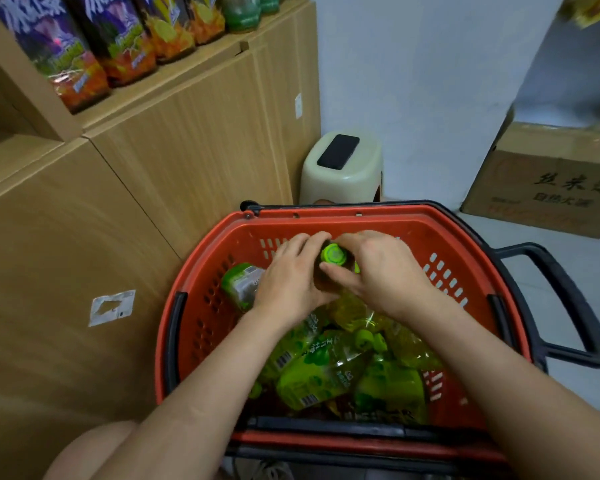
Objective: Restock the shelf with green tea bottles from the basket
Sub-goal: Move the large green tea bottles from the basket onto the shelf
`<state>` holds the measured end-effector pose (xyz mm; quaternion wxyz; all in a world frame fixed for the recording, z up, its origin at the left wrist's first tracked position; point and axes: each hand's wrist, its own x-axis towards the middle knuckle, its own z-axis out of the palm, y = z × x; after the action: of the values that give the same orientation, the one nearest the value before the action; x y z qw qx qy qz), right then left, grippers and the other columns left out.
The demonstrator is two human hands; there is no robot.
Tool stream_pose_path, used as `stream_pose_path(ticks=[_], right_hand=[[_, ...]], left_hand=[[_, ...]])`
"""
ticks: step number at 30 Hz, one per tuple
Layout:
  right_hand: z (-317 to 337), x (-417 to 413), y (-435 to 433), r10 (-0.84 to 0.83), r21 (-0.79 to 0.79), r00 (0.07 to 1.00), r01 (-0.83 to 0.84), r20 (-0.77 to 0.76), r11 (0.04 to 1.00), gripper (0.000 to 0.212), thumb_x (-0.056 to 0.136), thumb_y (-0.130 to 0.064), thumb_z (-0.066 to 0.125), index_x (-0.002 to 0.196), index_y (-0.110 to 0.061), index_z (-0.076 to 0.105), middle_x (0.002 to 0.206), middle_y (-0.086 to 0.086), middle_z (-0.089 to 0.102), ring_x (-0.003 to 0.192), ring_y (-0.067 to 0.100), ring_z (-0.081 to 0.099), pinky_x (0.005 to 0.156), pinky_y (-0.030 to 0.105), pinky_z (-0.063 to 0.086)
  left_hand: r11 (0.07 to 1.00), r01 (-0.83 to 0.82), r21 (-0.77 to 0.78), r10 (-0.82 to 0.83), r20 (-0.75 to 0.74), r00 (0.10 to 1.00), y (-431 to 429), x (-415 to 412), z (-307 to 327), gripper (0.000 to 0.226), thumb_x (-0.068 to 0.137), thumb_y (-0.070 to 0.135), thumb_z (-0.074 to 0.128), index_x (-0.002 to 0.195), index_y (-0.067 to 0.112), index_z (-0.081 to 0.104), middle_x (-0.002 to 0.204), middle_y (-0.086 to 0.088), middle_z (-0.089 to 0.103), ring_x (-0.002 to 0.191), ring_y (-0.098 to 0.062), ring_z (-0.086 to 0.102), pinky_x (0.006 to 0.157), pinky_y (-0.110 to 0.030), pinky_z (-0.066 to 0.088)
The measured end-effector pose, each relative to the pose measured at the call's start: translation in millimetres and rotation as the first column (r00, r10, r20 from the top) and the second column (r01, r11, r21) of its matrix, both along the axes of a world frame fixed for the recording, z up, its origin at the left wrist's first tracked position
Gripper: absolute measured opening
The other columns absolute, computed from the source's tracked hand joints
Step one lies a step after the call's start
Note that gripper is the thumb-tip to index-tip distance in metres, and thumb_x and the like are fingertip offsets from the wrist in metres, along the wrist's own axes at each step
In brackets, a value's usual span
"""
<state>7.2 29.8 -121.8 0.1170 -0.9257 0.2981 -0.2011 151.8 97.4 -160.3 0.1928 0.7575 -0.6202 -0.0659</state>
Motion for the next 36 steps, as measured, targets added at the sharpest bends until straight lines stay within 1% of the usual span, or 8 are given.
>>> stream_pose_path(ticks=[5,10,13,16,23,28,31,36], right_hand=[[-10,-18,-18,-0.120,0.550,0.948,-0.066,0.295,0.833,0.030,0.087,-0.031,0.064,0.117,-0.025,0.061,0.109,-0.011,0.065,0.103,0.005,0.060,0.093,0.026,0.048],[-75,-10,-23,-0.053,0.477,0.871,0.318,-0.489,0.819,0.086,0.081,-0.059,0.058,0.148,-0.041,0.009,0.159,0.011,0.014,0.141,0.039,0.024,0.114,0.052,0.026],[-101,19,-3,-0.049,0.421,0.748,0.425,-0.662,0.801,0.094,0.078,-0.072,0.046,0.149,-0.037,-0.004,0.159,0.016,-0.009,0.142,0.050,0.000,0.112,0.060,0.023],[-111,23,12,-0.143,0.336,0.753,0.444,-0.642,0.831,0.077,0.095,-0.035,0.049,0.149,-0.039,-0.005,0.157,0.017,-0.017,0.139,0.056,0.000,0.098,0.054,0.045],[-93,4,-3,-0.204,0.406,0.804,0.480,-0.558,0.778,0.083,0.079,-0.018,0.070,0.146,-0.023,0.022,0.146,0.025,0.033,0.131,0.043,0.040,0.101,0.051,0.045],[-65,-11,-2,-0.201,0.406,0.773,0.513,-0.602,0.756,0.078,0.086,-0.018,0.063,0.147,-0.009,0.015,0.122,0.017,0.058,0.100,0.029,0.060,0.068,0.029,0.047],[-63,-15,4,-0.227,0.479,0.798,0.534,-0.559,0.697,0.090,0.082,-0.025,0.069,0.149,-0.013,0.011,0.125,0.017,0.055,0.083,0.022,0.056,0.058,0.024,0.043],[-46,-23,-2,-0.310,0.414,0.875,0.455,-0.371,0.788,0.026,0.086,-0.018,0.063,0.109,-0.008,0.058,0.083,0.003,0.062,0.069,0.017,0.061,0.055,0.024,0.048]], left_hand=[[0.986,-0.152,-0.069,0.144,-0.108,0.984,0,4,16,0.083,0.059,0.060,0.078,0.129,0.032,0.043,0.121,0.004,0.057,0.112,-0.018,0.054,0.088,-0.035,0.047],[0.905,-0.418,-0.081,0.373,-0.323,0.870,12,9,28,0.076,0.047,0.069,0.077,0.111,0.036,0.052,0.107,0.008,0.067,0.102,-0.019,0.062,0.086,-0.034,0.051],[0.869,-0.476,-0.134,0.396,-0.389,0.832,20,9,38,0.083,0.040,0.073,0.075,0.112,0.039,0.051,0.103,0.012,0.068,0.097,-0.015,0.064,0.084,-0.037,0.053],[0.831,-0.531,-0.165,0.397,-0.492,0.775,32,12,49,0.077,0.041,0.071,0.077,0.108,0.041,0.054,0.096,0.017,0.069,0.092,-0.008,0.066,0.083,-0.034,0.054],[0.710,-0.694,-0.120,0.442,-0.691,0.572,62,22,47,0.046,0.057,0.048,0.085,0.088,0.029,0.059,0.085,0.017,0.069,0.079,0.004,0.064,0.078,-0.026,0.050],[0.725,-0.668,0.169,0.624,-0.572,0.532,62,22,16,0.109,0.035,0.087,0.066,0.124,0.026,0.052,0.119,0.006,0.065,0.109,-0.018,0.061,0.096,-0.039,0.048],[0.749,-0.565,0.345,0.661,-0.443,0.606,64,12,-1,0.111,0.040,0.088,0.059,0.133,0.028,0.047,0.132,0.005,0.058,0.120,-0.023,0.055,0.100,-0.039,0.045],[0.721,-0.563,0.405,0.692,-0.460,0.556,71,25,-21,0.122,0.029,0.094,0.060,0.136,0.035,0.042,0.134,0.004,0.056,0.120,-0.022,0.054,0.100,-0.042,0.045]])
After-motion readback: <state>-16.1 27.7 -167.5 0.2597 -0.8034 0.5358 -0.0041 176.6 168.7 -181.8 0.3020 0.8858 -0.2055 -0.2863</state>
